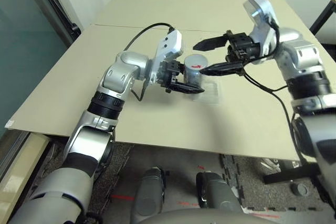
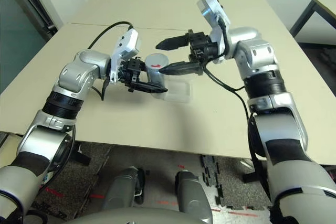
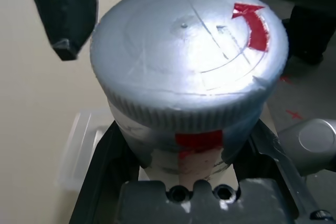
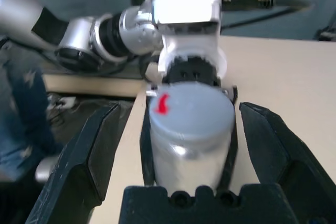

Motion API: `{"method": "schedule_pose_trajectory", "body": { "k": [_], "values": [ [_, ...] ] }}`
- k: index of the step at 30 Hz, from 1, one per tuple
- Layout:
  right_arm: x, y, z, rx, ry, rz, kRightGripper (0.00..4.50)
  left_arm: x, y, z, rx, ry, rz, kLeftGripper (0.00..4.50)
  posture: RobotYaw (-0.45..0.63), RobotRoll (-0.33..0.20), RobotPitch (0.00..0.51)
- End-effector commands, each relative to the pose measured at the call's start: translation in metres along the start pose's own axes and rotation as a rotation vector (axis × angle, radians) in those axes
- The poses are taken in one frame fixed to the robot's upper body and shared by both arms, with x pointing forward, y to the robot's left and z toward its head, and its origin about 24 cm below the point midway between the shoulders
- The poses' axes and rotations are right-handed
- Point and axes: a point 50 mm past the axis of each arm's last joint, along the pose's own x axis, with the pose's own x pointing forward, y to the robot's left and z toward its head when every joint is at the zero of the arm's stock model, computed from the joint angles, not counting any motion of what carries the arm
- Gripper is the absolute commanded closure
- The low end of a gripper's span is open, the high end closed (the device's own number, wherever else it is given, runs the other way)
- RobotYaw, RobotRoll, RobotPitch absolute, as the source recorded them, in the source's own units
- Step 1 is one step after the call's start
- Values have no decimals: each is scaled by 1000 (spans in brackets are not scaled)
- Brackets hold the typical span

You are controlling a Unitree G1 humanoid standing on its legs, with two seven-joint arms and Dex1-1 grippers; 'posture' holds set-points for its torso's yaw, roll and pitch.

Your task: Pour the medicine from the bottle into the box.

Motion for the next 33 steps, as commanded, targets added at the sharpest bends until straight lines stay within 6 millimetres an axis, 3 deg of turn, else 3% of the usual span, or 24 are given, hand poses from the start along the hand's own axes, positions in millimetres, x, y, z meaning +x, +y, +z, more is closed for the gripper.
{"method": "schedule_pose_trajectory", "body": {
  "k": [1,9,20,33],
  "values": [
    [2,11,6,-5,-33,-46,0,-3,4,-3,-1,6,15,1934,58,0,85],
    [14,-1,1,-79,9,-345,0,-5,15,-12,-3,21,53,1934,35,0,78],
    [39,-2,2,-69,62,-365,0,-6,22,-22,-15,46,76,1934,34,0,82],
    [43,1,-5,-36,112,-361,0,-6,26,-23,-15,45,88,1934,32,0,84]
  ]
}}
